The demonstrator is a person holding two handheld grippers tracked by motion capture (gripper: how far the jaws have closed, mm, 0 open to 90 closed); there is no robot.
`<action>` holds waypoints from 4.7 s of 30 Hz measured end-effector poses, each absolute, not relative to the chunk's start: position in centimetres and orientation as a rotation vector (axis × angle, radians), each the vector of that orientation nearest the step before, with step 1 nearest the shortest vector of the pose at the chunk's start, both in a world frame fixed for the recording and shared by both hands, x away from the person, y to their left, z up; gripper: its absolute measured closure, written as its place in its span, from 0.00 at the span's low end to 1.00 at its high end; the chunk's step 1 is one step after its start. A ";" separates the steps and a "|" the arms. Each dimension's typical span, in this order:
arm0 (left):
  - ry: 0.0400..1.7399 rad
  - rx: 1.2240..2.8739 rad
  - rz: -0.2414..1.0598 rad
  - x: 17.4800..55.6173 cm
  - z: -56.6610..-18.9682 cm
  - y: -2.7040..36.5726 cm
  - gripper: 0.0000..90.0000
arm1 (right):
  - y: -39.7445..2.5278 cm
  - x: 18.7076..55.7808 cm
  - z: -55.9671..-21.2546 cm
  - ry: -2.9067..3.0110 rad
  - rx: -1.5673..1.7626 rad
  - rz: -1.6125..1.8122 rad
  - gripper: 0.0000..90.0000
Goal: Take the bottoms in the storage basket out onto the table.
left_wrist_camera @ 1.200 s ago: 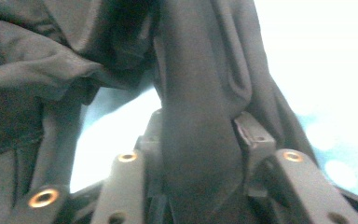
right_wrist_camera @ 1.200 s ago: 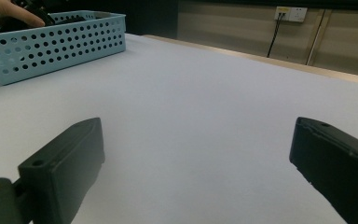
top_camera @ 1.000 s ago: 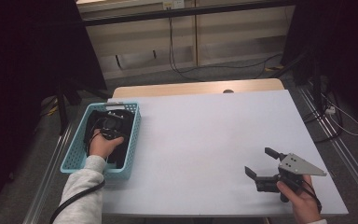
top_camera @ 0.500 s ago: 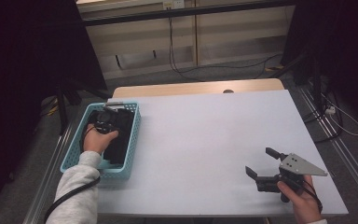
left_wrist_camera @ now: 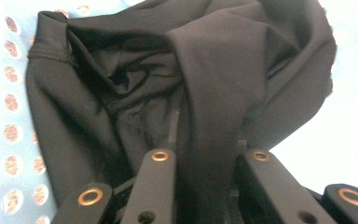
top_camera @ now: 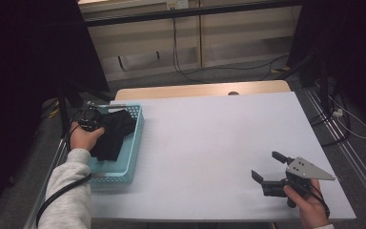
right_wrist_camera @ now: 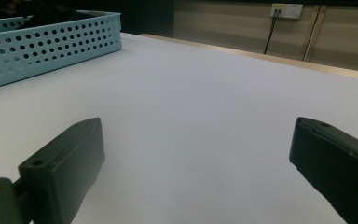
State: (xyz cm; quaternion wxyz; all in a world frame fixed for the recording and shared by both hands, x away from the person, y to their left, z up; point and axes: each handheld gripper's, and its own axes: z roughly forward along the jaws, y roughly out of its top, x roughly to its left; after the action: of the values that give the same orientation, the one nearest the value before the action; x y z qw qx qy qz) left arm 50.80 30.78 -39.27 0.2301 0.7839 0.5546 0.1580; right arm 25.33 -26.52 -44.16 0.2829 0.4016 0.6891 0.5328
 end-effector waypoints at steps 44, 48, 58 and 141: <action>1.470 2.131 0.333 49.8 -43.4 31.3 0.75 | -26.1 25.4 -44.3 1.895 1.049 1.425 0.04; 1.473 2.146 0.217 49.5 -42.9 30.8 0.83 | -26.0 25.4 -44.3 1.896 1.048 1.423 0.04; 1.474 2.092 0.158 49.0 -40.2 30.6 0.87 | -26.1 25.4 -44.3 1.893 1.046 1.425 0.04; 1.558 2.115 0.396 49.8 -43.8 30.0 0.31 | -26.0 25.4 -44.2 1.899 1.035 1.432 0.03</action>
State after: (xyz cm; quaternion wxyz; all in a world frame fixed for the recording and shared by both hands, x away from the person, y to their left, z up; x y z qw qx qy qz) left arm 49.79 30.04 -43.76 0.2402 0.7728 0.5693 0.1447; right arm 25.41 -25.95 -44.18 0.2705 0.3841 0.7049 0.5314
